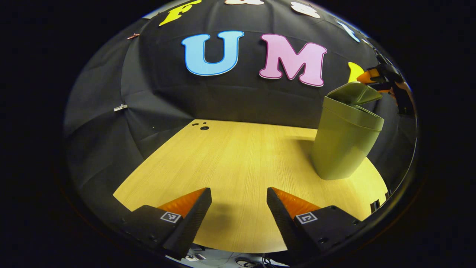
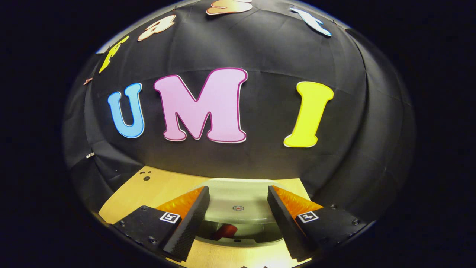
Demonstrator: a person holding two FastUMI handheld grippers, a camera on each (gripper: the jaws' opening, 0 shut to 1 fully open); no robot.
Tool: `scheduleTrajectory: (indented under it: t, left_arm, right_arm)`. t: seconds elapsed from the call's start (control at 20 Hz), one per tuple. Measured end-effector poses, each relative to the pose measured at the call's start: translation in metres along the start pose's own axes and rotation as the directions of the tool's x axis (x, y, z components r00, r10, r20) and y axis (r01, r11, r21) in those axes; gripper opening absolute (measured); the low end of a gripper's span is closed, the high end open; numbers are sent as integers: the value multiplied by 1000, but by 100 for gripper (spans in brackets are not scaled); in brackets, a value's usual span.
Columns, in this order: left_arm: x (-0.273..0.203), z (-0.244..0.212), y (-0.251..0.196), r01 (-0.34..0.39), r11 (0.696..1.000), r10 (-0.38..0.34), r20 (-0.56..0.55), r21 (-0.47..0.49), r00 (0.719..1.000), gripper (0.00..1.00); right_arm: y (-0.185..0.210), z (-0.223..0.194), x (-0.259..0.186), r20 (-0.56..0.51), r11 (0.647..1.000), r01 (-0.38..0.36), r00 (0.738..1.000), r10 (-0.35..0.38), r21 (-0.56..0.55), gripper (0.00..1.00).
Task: Press the lid of the desktop garbage bin to open it, pick up the crumpled paper on the desktop and throw it into the bin, then pick up the pop can on the desktop and drop it into the bin, and finally close the garbage bin lid.
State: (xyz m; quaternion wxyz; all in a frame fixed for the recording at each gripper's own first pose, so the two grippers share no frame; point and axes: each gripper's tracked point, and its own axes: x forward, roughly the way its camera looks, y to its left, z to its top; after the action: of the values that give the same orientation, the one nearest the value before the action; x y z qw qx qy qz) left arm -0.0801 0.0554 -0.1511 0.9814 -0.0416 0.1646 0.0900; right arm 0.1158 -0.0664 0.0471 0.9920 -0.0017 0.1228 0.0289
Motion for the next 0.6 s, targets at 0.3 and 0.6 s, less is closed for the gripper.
scheduleTrajectory:
  t: [0.3,0.6]
  left_arm:
    - [6,8,-16,29,998,-29,-4,-48,1000,96]
    - [23,25,-31,63,997,-64,-9,-55,998,96]
  right_arm:
    - [-7,-35,2,-61,1000,11,998,-10,21,98]
    - [-4,-62,-6,-131,1000,-1,991,0,-10,98]
